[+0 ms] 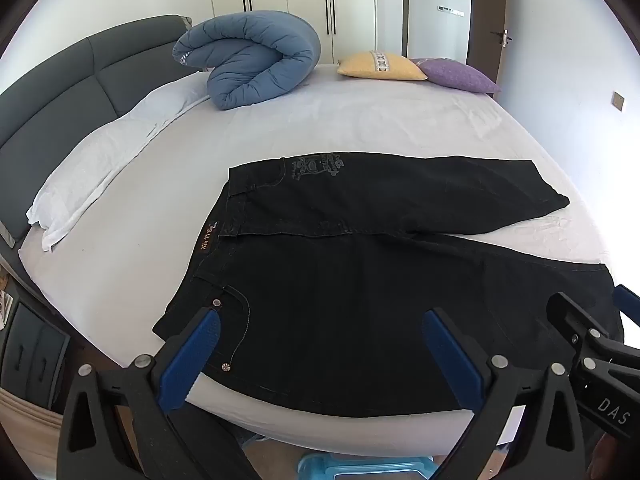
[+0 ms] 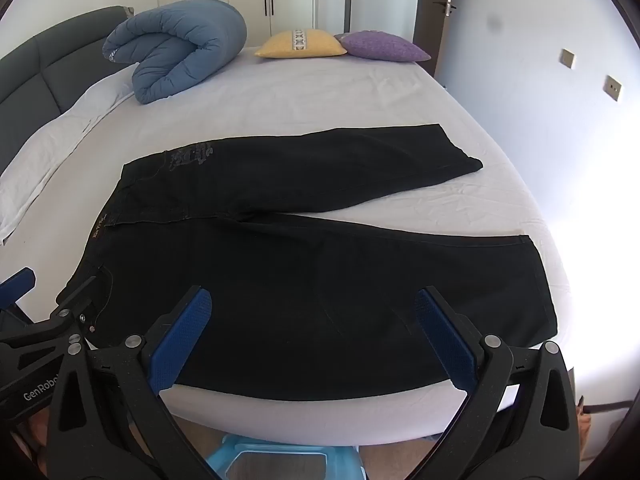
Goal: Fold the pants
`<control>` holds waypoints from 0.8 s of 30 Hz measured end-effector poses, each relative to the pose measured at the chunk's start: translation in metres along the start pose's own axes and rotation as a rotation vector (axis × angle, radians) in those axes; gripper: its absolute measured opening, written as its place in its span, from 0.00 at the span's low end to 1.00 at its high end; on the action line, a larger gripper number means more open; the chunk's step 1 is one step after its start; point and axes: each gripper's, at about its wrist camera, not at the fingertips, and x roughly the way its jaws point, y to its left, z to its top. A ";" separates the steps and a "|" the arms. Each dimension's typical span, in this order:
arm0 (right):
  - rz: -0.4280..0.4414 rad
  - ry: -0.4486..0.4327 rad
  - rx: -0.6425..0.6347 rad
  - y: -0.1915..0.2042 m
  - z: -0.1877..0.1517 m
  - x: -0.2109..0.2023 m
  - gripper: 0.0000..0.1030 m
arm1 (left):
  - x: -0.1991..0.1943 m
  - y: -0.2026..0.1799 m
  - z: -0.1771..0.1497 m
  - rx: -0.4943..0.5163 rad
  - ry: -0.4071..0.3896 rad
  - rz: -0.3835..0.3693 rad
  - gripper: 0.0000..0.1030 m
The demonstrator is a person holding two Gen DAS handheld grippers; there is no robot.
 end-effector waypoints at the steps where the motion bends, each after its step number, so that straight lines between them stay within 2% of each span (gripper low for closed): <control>1: 0.000 -0.005 -0.001 0.000 0.000 0.000 1.00 | 0.000 0.000 0.000 0.003 0.006 0.001 1.00; 17: -0.005 0.001 -0.002 0.000 -0.001 0.001 1.00 | 0.008 0.006 -0.010 -0.010 0.003 0.007 1.00; 24: -0.005 0.002 -0.002 -0.001 -0.002 0.002 1.00 | 0.012 0.011 -0.005 -0.022 0.009 0.010 1.00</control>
